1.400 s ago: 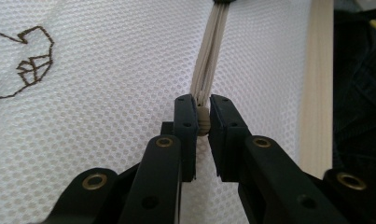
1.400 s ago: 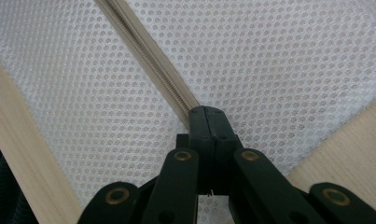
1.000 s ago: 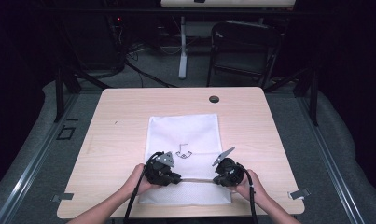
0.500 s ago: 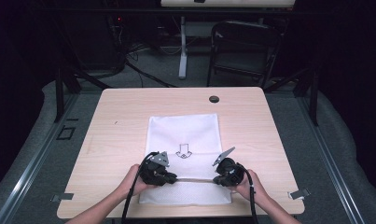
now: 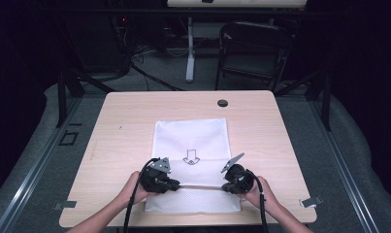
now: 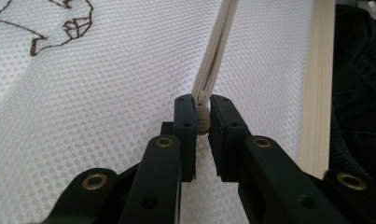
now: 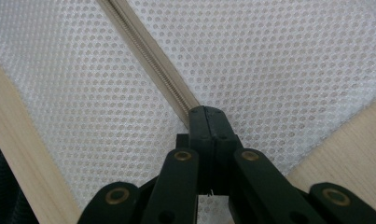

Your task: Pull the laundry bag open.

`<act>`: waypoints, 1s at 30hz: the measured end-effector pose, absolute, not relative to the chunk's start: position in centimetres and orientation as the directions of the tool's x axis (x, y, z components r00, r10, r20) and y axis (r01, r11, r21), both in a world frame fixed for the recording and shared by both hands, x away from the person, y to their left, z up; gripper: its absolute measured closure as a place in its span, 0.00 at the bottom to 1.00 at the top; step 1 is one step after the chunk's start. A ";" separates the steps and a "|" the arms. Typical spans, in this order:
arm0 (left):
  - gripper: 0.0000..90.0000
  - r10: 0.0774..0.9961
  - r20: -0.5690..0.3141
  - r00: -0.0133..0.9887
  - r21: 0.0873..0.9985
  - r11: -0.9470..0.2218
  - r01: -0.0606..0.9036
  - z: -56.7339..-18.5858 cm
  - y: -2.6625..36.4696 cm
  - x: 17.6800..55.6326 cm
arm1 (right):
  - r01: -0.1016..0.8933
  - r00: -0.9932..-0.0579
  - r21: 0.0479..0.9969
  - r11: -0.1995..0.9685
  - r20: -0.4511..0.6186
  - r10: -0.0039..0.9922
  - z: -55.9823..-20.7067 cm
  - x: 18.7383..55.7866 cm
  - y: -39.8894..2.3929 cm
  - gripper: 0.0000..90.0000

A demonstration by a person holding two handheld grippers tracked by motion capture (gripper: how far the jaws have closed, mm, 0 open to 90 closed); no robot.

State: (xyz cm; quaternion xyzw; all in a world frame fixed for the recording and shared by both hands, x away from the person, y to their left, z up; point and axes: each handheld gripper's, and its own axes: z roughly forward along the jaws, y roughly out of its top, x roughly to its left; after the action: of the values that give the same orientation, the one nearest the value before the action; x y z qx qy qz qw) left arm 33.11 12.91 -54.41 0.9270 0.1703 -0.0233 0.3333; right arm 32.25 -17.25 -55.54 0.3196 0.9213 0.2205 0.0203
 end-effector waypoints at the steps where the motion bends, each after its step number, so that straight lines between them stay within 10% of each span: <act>1: 0.91 0.292 -0.170 0.941 0.620 -0.710 0.333 -54.5 13.0 33.2 | 0.575 -0.799 0.411 0.707 0.100 0.593 -55.5 32.3 -17.3 1.00; 30: 0.91 0.337 -0.177 0.925 0.632 -0.682 0.369 -54.1 16.3 32.9 | 0.582 -0.794 0.414 0.700 0.107 0.598 -55.5 32.3 -17.4 1.00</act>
State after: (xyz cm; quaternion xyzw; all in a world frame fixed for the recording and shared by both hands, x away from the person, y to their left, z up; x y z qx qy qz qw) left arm 32.85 16.30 -54.15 0.9167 0.1928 -0.0230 0.3494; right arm 32.29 -17.41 -55.52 0.3201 0.9217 0.2183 0.0180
